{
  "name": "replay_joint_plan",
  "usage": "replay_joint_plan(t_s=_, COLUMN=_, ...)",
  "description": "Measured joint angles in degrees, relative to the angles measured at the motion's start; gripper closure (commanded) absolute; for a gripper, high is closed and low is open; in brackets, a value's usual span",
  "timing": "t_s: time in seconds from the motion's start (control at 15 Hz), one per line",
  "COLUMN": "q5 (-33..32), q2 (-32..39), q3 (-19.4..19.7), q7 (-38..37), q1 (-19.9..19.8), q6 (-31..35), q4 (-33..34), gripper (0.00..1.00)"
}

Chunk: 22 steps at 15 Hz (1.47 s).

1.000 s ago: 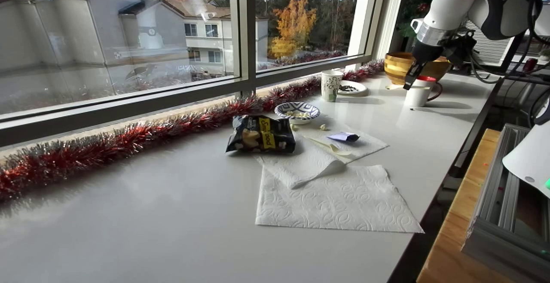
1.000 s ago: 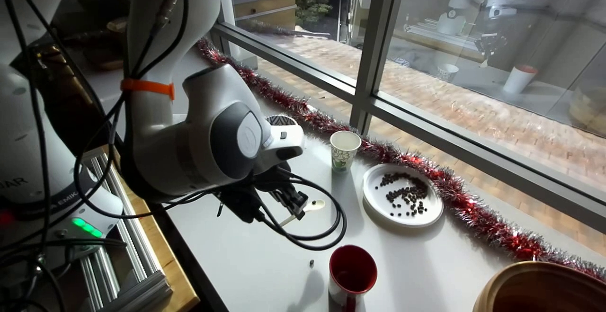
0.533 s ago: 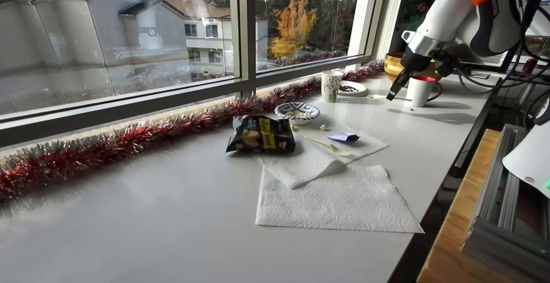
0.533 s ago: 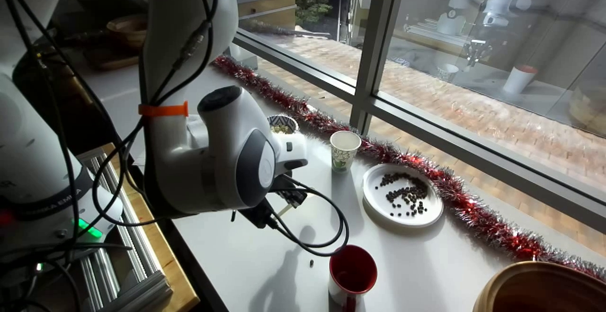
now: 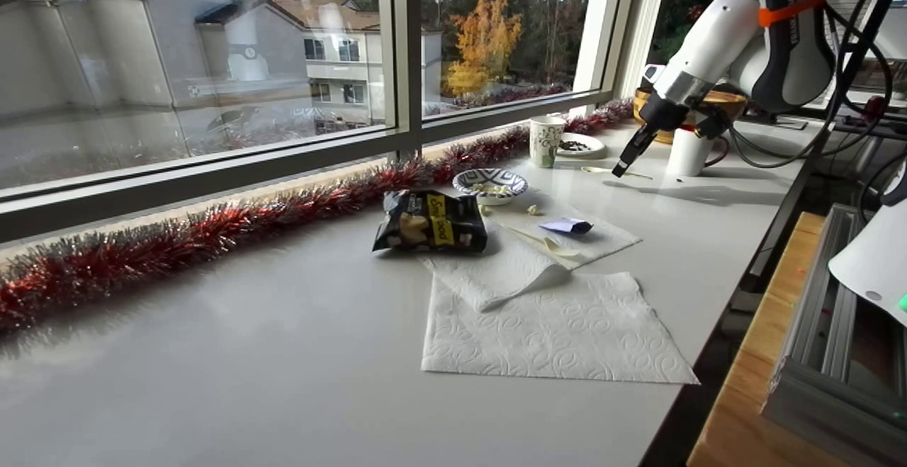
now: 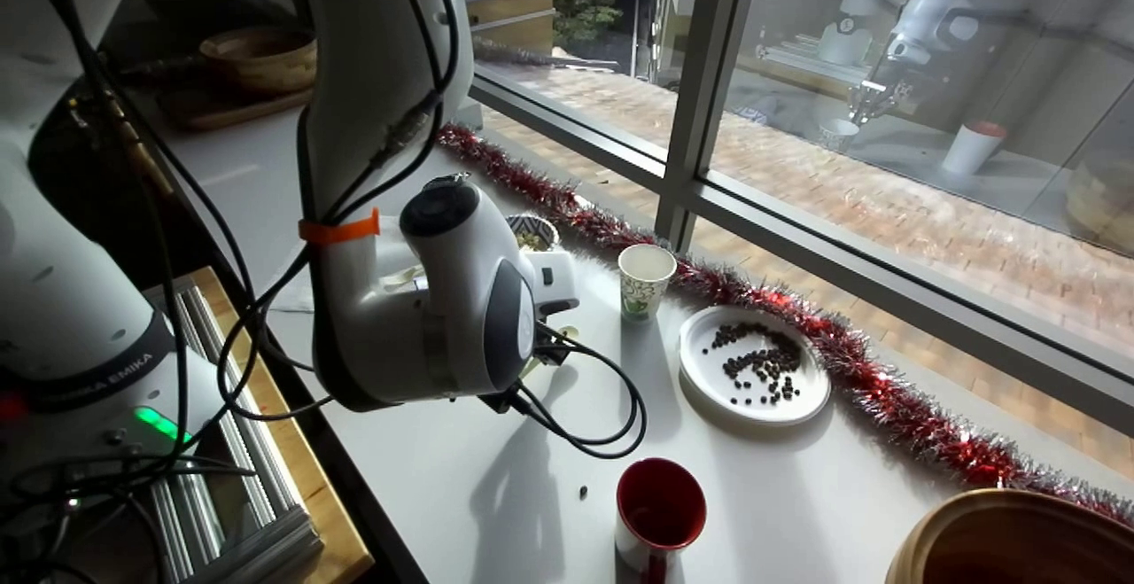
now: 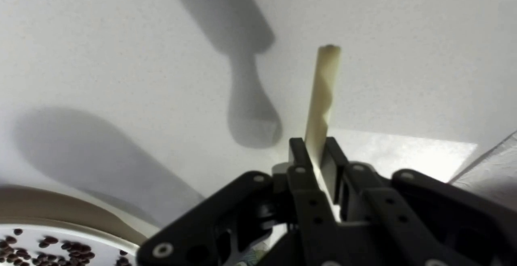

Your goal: Use the spoon to move the contents on the plate to the cup

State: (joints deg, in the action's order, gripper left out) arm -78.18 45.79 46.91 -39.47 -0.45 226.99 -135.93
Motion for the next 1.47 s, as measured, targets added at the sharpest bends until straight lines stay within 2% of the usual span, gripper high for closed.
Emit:
replay_joint_plan(t_s=0.33, q5=-0.2, q2=1.7, q3=-1.8, q7=-1.3, q1=-1.0, q6=0.2, q4=2.3, gripper=0.96)
replay_joint_plan(t_s=0.4, q5=-0.4, q2=2.0, q3=-1.9, q7=-1.4, q1=-1.1, q6=0.2, q4=2.6, gripper=0.61)
replay_joint_plan(t_s=0.53, q5=-0.9, q2=2.5, q3=-1.8, q7=-1.5, q1=-1.2, q6=0.1, q4=3.1, gripper=0.54)
replay_joint_plan(t_s=0.67, q5=-1.6, q2=2.5, q3=-1.1, q7=-1.5, q1=-1.0, q6=0.1, q4=3.0, gripper=0.4)
replay_joint_plan(t_s=0.8, q5=-2.7, q2=2.0, q3=1.2, q7=-1.8, q1=-0.1, q6=-0.3, q4=2.0, gripper=0.26)
replay_joint_plan(t_s=0.93, q5=-5.4, q2=0.4, q3=5.8, q7=-4.2, q1=2.3, q6=-1.7, q4=-0.6, gripper=0.13)
replay_joint_plan(t_s=1.07, q5=-9.9, q2=-2.2, q3=12.4, q7=-9.1, q1=6.3, q6=-4.0, q4=-4.2, gripper=0.01)
replay_joint_plan(t_s=1.27, q5=-21.5, q2=-5.9, q3=25.2, q7=-19.5, q1=14.8, q6=-4.2, q4=-9.2, gripper=0.0)
replay_joint_plan(t_s=1.47, q5=-30.9, q2=-5.9, q3=39.2, q7=-31.7, q1=24.4, q6=2.5, q4=-11.9, gripper=0.0)
